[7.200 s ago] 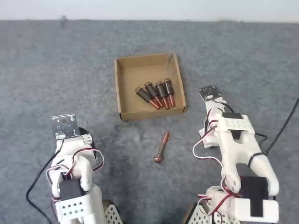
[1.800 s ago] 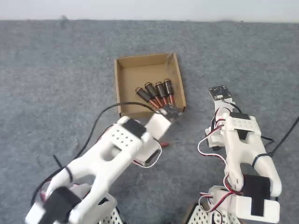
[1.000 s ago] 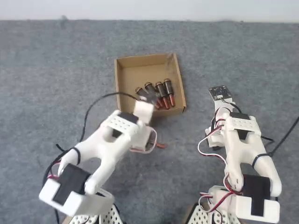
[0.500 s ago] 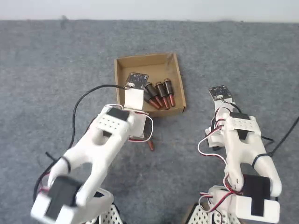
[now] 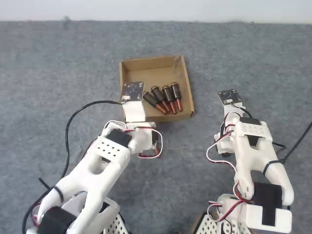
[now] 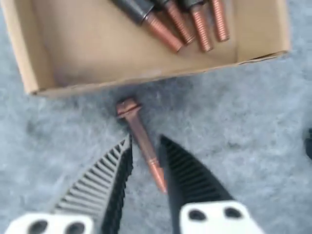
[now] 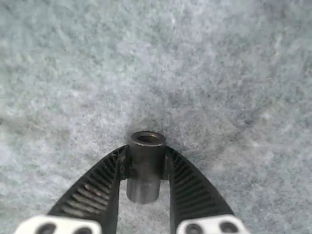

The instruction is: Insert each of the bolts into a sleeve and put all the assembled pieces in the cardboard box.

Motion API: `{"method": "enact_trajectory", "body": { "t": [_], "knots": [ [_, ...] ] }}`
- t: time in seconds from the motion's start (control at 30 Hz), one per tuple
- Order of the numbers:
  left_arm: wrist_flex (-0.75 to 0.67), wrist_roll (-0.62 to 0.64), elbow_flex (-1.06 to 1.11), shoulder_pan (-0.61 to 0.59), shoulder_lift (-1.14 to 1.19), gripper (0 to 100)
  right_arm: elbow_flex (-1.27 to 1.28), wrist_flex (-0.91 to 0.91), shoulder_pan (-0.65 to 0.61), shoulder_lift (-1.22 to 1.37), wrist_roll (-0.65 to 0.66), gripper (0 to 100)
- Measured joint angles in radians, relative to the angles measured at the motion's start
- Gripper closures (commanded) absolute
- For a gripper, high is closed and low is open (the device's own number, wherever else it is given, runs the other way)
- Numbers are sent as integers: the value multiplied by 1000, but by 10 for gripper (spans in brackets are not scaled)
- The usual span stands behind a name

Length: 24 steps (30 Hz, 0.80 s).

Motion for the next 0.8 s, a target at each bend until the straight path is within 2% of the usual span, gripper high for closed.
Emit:
{"method": "enact_trajectory", "body": {
  "t": [0.17, 0.57, 0.8],
  "knots": [
    [0, 55, 8, -5, 0, 891, 0, 0, 0, 0, 0, 992],
    [0, 60, 8, -12, 0, 891, 0, 0, 0, 0, 0, 992],
    [0, 60, -87, -11, 190, 890, 0, 0, 0, 0, 0, 992]
  ]
}}
